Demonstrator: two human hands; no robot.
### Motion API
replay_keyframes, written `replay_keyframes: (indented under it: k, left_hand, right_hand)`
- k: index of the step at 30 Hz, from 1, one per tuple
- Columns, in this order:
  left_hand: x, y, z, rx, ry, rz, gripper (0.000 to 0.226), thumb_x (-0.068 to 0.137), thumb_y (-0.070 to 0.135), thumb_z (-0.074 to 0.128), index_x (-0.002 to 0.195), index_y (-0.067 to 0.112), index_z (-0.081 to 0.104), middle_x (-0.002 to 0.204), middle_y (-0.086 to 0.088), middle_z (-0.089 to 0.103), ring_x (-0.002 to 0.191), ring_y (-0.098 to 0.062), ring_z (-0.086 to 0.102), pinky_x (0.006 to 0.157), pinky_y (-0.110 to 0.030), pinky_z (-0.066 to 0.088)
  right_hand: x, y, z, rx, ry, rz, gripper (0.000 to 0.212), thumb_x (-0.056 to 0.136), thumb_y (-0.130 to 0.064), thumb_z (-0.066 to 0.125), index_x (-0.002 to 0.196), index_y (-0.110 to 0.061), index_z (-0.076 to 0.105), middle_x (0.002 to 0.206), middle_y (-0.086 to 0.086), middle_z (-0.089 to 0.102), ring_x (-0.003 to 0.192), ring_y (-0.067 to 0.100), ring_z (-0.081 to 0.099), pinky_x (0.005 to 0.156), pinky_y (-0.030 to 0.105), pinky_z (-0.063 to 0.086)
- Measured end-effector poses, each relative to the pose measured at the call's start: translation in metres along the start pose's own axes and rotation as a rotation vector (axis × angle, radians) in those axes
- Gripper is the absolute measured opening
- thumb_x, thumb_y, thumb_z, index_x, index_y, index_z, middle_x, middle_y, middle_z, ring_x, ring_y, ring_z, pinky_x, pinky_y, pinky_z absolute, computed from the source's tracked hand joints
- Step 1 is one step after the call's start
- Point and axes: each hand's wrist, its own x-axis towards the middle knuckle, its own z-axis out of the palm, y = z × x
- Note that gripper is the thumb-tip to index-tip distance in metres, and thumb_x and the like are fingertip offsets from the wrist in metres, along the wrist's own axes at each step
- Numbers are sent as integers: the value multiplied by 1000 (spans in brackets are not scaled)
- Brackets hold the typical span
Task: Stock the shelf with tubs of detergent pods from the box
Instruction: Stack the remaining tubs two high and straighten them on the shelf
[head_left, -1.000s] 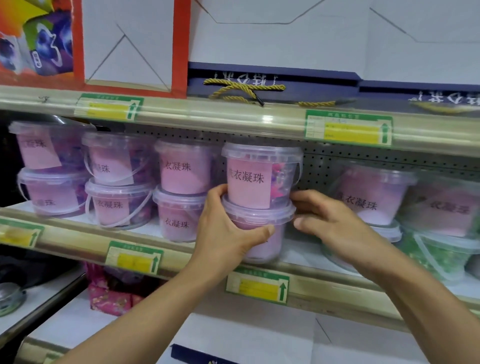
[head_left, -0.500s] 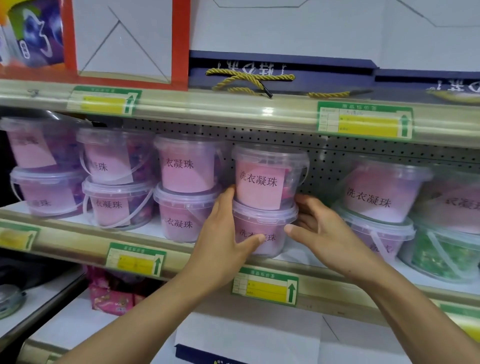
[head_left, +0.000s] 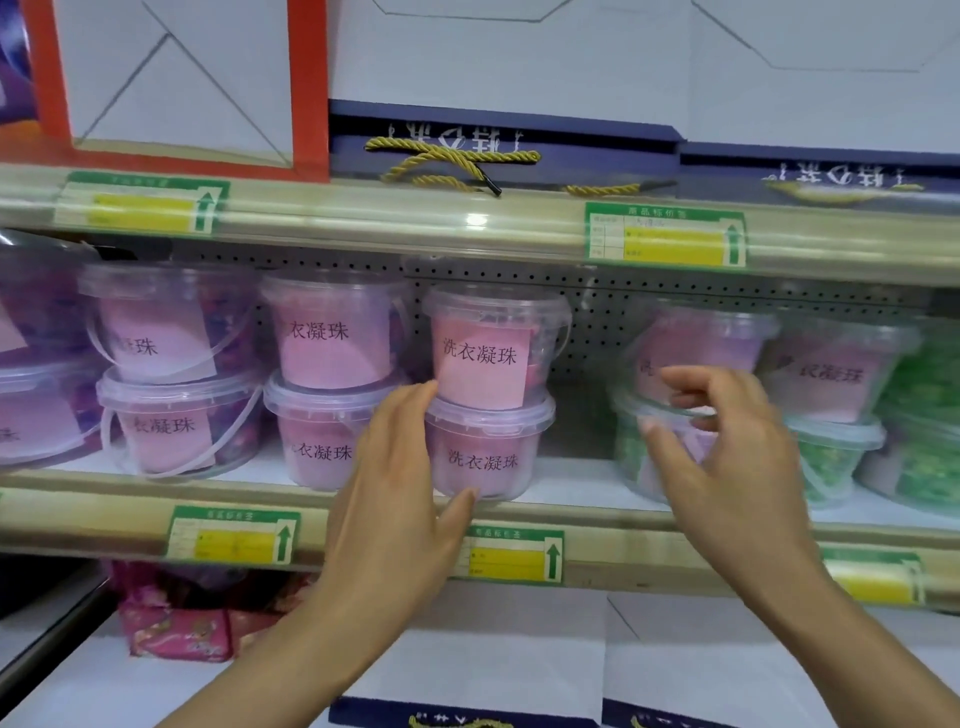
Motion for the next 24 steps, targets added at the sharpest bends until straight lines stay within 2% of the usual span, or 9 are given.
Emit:
replay_keyframes:
  k: [3, 5, 7, 10, 12, 14, 16, 21, 24]
  left_hand:
    - [-5, 7, 1, -35, -2, 83, 71, 78, 21, 72, 138, 25, 34, 136, 7, 37, 125, -12, 40, 99, -25, 36]
    - [-6, 15, 6, -55, -31, 140, 66, 77, 19, 72, 133, 24, 38, 128, 7, 41, 119, -12, 44, 95, -24, 37]
    - [-8, 25, 12, -87, -54, 174, 63, 77, 18, 72, 130, 25, 41, 125, 9, 43, 114, -10, 45, 91, -21, 36]
    - [-7, 42, 19, -123, -77, 243, 59, 78, 16, 71, 129, 26, 43, 123, 13, 42, 112, -3, 43, 89, -11, 29]
    - [-3, 55, 24, -170, -116, 246, 57, 81, 18, 68, 130, 27, 41, 124, 16, 40, 114, -1, 41, 90, -10, 28]
    - [3, 65, 31, -218, -160, 224, 57, 84, 21, 65, 133, 29, 37, 127, 18, 38, 118, 1, 39, 92, -11, 27]
    - [11, 72, 42, -268, -202, 174, 61, 85, 22, 65, 136, 29, 33, 132, 16, 39, 120, 2, 38, 95, -11, 28]
    - [33, 89, 64, -373, -285, -5, 74, 83, 27, 68, 143, 25, 25, 146, 11, 35, 129, -1, 37, 107, -27, 35]
    - [45, 97, 73, -422, -284, -69, 80, 82, 28, 70, 146, 22, 21, 150, 8, 32, 136, -8, 33, 112, -32, 31]
  right_hand:
    - [2, 23, -20, -135, 47, 110, 34, 79, -10, 69, 111, -14, 57, 114, 7, 50, 104, 19, 48, 84, 23, 32]
    - [4, 37, -26, -230, -26, 163, 39, 79, -14, 70, 115, -14, 57, 121, 10, 48, 115, 23, 45, 83, 18, 26]
    - [5, 47, -28, -288, -100, 202, 43, 80, -9, 69, 120, -13, 56, 125, 10, 46, 120, 24, 42, 82, 16, 24]
    - [8, 59, -29, -375, -149, 157, 44, 75, 4, 67, 116, -9, 59, 122, 12, 49, 117, 27, 44, 87, 23, 30]
    - [12, 66, -27, -409, -159, 96, 40, 69, 10, 66, 105, -7, 62, 113, 13, 53, 105, 32, 51, 80, 29, 38]
    - [17, 69, -26, -405, -176, 65, 38, 65, 15, 63, 97, -7, 61, 106, 14, 53, 88, 35, 56, 69, 37, 48]
    - [21, 71, -27, -394, -188, 37, 40, 63, 17, 61, 96, -7, 60, 102, 14, 52, 79, 35, 56, 63, 40, 49]
    - [21, 74, -34, -289, -224, -49, 35, 67, 9, 71, 93, -11, 59, 101, 5, 49, 84, 23, 52, 70, 36, 46]
    - [18, 76, -40, -200, -247, -70, 35, 72, 1, 71, 96, -18, 54, 102, -3, 48, 91, 14, 49, 77, 24, 43]
